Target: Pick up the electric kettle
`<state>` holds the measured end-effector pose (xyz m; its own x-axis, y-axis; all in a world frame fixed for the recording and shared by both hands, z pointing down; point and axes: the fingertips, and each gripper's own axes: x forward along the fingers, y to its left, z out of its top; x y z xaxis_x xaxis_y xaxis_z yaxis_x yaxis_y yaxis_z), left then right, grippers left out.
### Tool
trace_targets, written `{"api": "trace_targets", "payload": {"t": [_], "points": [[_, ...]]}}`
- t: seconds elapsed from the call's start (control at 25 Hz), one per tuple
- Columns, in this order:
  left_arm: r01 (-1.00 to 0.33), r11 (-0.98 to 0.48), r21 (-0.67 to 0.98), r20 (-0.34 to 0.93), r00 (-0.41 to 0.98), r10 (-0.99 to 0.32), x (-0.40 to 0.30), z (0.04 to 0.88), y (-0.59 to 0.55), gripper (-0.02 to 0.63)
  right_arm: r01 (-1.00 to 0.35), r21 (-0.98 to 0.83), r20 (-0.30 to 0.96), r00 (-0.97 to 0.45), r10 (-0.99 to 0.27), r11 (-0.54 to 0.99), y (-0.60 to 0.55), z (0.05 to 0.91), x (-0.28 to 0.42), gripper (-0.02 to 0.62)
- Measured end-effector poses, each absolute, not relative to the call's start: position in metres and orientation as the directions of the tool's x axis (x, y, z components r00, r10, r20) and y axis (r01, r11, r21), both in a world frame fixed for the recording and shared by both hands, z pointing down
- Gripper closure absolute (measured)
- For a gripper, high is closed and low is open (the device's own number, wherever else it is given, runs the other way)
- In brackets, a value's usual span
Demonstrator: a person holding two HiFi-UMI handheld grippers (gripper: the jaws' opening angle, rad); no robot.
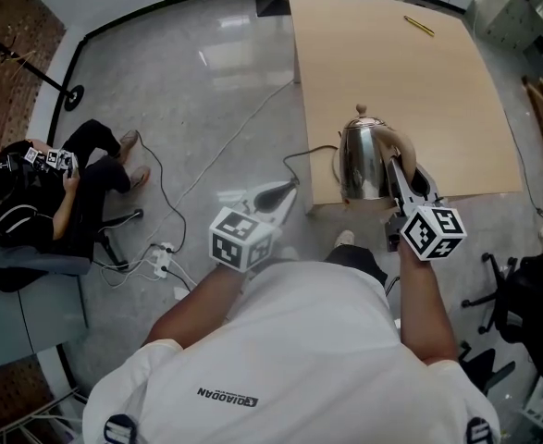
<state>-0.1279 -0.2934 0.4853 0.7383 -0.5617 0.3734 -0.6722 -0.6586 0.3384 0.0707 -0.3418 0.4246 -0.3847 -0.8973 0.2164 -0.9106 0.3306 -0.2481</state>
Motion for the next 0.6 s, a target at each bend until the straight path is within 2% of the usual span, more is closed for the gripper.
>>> {"api": "trace_targets", "payload": {"t": [0.2, 0.6], "points": [[-0.638, -0.644, 0.422, 0.308, 0.769, -0.560, -0.110, 0.474, -0.282, 0.611, -0.904, -0.248, 0.217, -0.402, -0.890, 0.348, -0.319, 0.421, 0.078, 0.497], [-0.683, -0.636, 0.359, 0.339, 0.730, -0.593, -0.059, 0.474, -0.231, 0.611, -0.869, -0.249, 0.211, -0.479, -0.852, 0.427, -0.266, 0.419, 0.110, 0.497]]}}
